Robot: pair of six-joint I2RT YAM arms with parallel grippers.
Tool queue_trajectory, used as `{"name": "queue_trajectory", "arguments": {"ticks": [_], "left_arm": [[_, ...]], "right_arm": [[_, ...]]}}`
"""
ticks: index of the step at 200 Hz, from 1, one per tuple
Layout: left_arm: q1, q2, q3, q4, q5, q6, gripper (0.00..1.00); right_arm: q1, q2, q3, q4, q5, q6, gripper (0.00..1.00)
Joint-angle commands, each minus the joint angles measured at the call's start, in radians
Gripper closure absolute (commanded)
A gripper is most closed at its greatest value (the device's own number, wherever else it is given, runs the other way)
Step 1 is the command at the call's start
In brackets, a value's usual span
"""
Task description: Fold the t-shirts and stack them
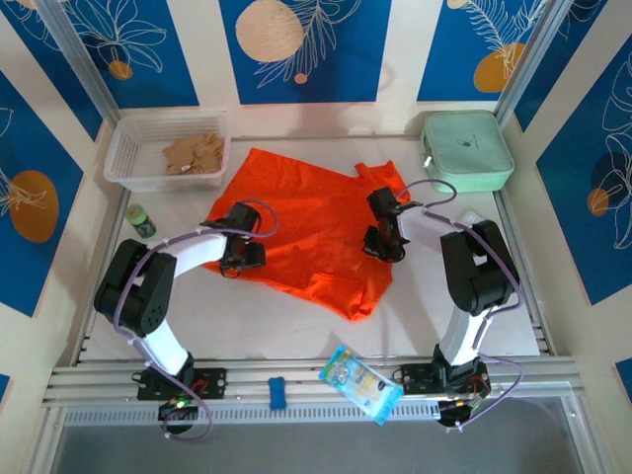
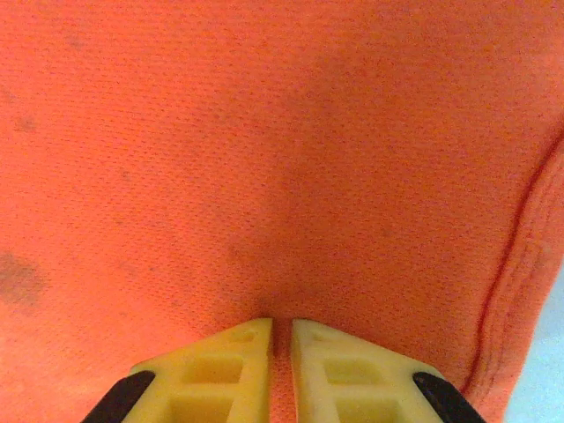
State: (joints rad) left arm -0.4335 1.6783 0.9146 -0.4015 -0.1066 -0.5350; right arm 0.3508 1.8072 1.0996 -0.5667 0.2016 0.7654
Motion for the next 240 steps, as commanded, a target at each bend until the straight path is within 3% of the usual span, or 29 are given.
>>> {"name": "queue_trajectory", "arguments": {"ticks": [1,75,108,124,148,162,177,207,240], "left_arm": [[-0.054,0.022,-0.098,-0.019,0.09,-0.076,0.32],[-0.236,0.003,-0.091,-0.01,0.143,-0.219,0.28],[-0.264,-0.005,-0.022,-0.058,0.148,-0.218,0.27],[-0.271,-0.033,0.01,-0.09,0.136,-0.208,0.27],[-0.271,-0.095,0.076,-0.172,0.097,-0.173,0.24],[-0.271,-0.135,0.126,-0.226,0.066,-0.144,0.2],[-0.271,-0.175,0.176,-0.271,0.03,-0.112,0.13],[-0.265,-0.222,0.24,-0.332,-0.012,-0.079,0.07],[-0.253,-0.249,0.232,-0.326,-0.001,-0.08,0.06]], "right_arm": [[-0.031,0.07,0.054,-0.03,0.057,-0.042,0.85],[-0.166,0.243,0.333,-0.119,0.03,-0.216,0.86],[-0.19,0.238,0.392,-0.153,-0.02,-0.278,0.84],[-0.187,0.172,0.359,-0.143,-0.063,-0.296,0.78],[-0.176,0.019,0.273,-0.136,-0.111,-0.31,0.6],[-0.168,-0.078,0.215,-0.148,-0.111,-0.313,0.47],[-0.162,-0.165,0.137,-0.158,-0.116,-0.309,0.41],[-0.166,-0.303,-0.043,-0.146,-0.13,-0.302,0.38],[-0.198,-0.326,-0.137,-0.115,-0.151,-0.323,0.42]]}}
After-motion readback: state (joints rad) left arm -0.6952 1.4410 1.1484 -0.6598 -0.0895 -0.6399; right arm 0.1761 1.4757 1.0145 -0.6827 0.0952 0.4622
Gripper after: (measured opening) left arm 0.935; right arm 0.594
